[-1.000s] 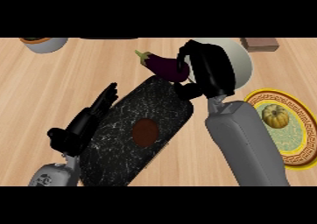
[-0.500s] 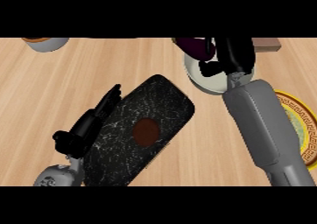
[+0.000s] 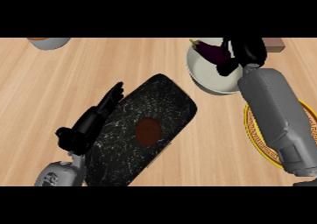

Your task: Pick the eggplant from the plate and place it in the bowl

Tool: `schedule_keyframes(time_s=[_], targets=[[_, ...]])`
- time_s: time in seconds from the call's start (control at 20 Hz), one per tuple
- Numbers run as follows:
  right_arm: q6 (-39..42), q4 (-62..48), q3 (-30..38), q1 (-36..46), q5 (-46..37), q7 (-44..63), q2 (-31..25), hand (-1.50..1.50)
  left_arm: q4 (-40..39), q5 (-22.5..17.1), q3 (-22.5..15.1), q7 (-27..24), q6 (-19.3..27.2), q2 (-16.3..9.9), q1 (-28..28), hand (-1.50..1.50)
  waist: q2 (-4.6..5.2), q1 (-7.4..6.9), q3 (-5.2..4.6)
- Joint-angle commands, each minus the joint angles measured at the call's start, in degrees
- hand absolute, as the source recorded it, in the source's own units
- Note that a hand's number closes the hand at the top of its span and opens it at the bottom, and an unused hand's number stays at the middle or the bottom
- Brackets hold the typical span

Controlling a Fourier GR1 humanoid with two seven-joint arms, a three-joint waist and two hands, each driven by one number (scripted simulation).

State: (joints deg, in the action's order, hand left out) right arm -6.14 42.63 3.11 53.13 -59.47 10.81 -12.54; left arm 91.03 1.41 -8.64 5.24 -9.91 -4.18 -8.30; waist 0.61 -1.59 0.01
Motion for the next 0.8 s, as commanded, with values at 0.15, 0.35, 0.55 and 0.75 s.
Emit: schedule_keyframes(time_s=[0.15, 0.35, 0.55, 0.75], targets=[[3.8, -14.5, 7.2, 4.4, 7.8, -12.2, -2.8, -1.5, 2.7, 0.5, -1.3, 2.3, 0.1, 0.7, -0.1, 0.0, 0.27, -0.95, 0.08], [-1.0, -17.8, 9.9, 7.3, 9.6, -16.7, -2.6, -1.5, 0.9, -2.0, 1.1, 1.1, -2.1, -0.4, -1.0, 0.0, 0.23, -0.65, 0.06], [-6.0, -19.2, 14.7, 6.9, 13.4, -19.9, -4.2, -1.5, -0.9, 1.2, 0.3, -2.0, -0.2, 0.2, -0.4, 0.0, 0.37, -0.64, 0.08], [-7.9, -16.6, 20.9, 8.9, 19.1, -18.0, -6.7, -1.5, 0.0, -1.2, 2.1, 0.1, -1.4, -0.7, -0.7, 0.0, -0.1, 0.23, 0.06]])
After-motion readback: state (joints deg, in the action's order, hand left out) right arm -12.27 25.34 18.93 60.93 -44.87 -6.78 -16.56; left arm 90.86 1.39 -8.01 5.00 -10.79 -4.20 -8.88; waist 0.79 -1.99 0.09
